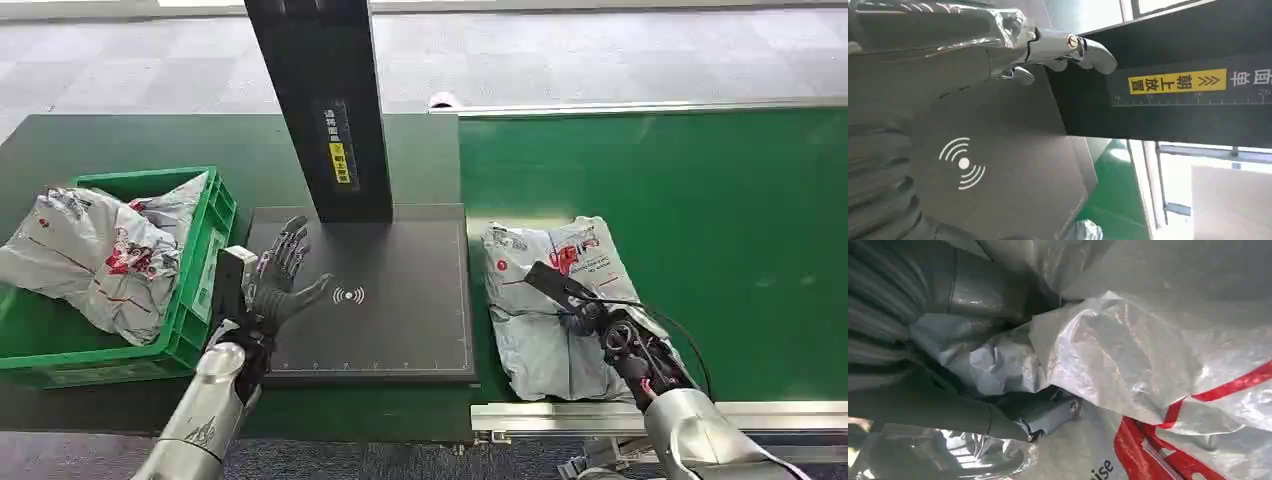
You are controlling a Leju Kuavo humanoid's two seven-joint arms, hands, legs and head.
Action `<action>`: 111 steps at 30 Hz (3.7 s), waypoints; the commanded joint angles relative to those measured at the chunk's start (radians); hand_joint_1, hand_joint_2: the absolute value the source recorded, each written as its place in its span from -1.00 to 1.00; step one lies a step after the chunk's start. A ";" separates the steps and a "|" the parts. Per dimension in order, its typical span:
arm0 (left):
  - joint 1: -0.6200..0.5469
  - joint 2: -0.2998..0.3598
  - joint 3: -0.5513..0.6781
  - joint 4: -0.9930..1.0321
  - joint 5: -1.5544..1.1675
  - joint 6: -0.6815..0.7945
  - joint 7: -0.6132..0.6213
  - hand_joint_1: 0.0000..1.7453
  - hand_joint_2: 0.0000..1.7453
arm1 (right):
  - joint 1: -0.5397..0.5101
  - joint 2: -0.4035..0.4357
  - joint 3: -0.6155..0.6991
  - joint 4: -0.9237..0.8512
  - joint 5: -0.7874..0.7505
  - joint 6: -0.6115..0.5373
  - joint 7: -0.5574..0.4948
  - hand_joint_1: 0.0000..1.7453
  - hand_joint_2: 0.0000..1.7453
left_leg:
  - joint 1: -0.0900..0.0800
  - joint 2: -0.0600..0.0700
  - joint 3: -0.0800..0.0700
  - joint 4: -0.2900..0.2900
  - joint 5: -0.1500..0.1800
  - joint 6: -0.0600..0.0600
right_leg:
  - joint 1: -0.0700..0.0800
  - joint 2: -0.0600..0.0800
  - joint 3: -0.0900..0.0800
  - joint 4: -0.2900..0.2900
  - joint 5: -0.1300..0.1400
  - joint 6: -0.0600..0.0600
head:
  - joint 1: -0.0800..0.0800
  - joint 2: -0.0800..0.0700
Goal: Moved the parcel from conveyor to table for the left to box.
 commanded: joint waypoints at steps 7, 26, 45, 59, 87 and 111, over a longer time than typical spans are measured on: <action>0.080 0.010 0.048 -0.092 0.011 0.011 0.007 -1.00 1.00 | -0.014 0.063 -0.164 -0.079 -0.005 -0.227 -0.237 1.00 1.00 | -0.001 0.004 0.002 -0.002 -0.001 0.000 | -0.001 0.002 0.001 -0.001 0.000 0.001 | 0.000 0.000; 0.181 -0.067 0.107 -0.475 0.120 0.346 -0.256 -1.00 1.00 | 0.215 0.189 -0.407 -0.797 -0.309 -0.736 -0.855 1.00 1.00 | 0.000 0.001 -0.002 0.000 0.000 0.000 | 0.000 0.000 -0.001 0.000 0.000 0.001 | 0.000 0.000; 0.229 -0.117 0.163 -0.661 0.068 0.387 -0.256 -1.00 1.00 | 0.121 0.184 0.257 -0.393 0.104 -0.169 -0.559 1.00 1.00 | 0.000 0.008 0.003 -0.003 -0.001 0.000 | 0.000 0.005 0.002 -0.002 0.001 0.001 | 0.000 0.000; 0.229 -0.117 0.163 -0.661 0.068 0.387 -0.256 -1.00 1.00 | 0.121 0.184 0.257 -0.393 0.104 -0.169 -0.559 1.00 1.00 | -0.001 0.002 0.000 -0.002 0.000 0.000 | 0.000 0.000 0.001 -0.001 0.000 0.001 | 0.000 0.000; 0.148 -0.129 0.074 -0.545 0.050 0.391 -0.256 -1.00 1.00 | 0.063 0.315 0.312 -0.212 0.156 -0.573 -0.776 -1.00 1.00 | 0.000 0.000 0.001 -0.002 0.001 0.000 | 0.000 -0.002 0.001 -0.001 0.000 0.001 | 0.000 0.000; 0.129 -0.007 -0.123 -0.326 -0.056 0.249 -0.256 -1.00 1.00 | 0.129 0.279 -0.056 -0.409 -0.620 0.043 -0.769 -1.00 1.00 | -0.001 -0.003 0.001 -0.002 0.001 0.000 | -0.001 -0.004 0.001 -0.001 -0.001 0.001 | 0.000 0.000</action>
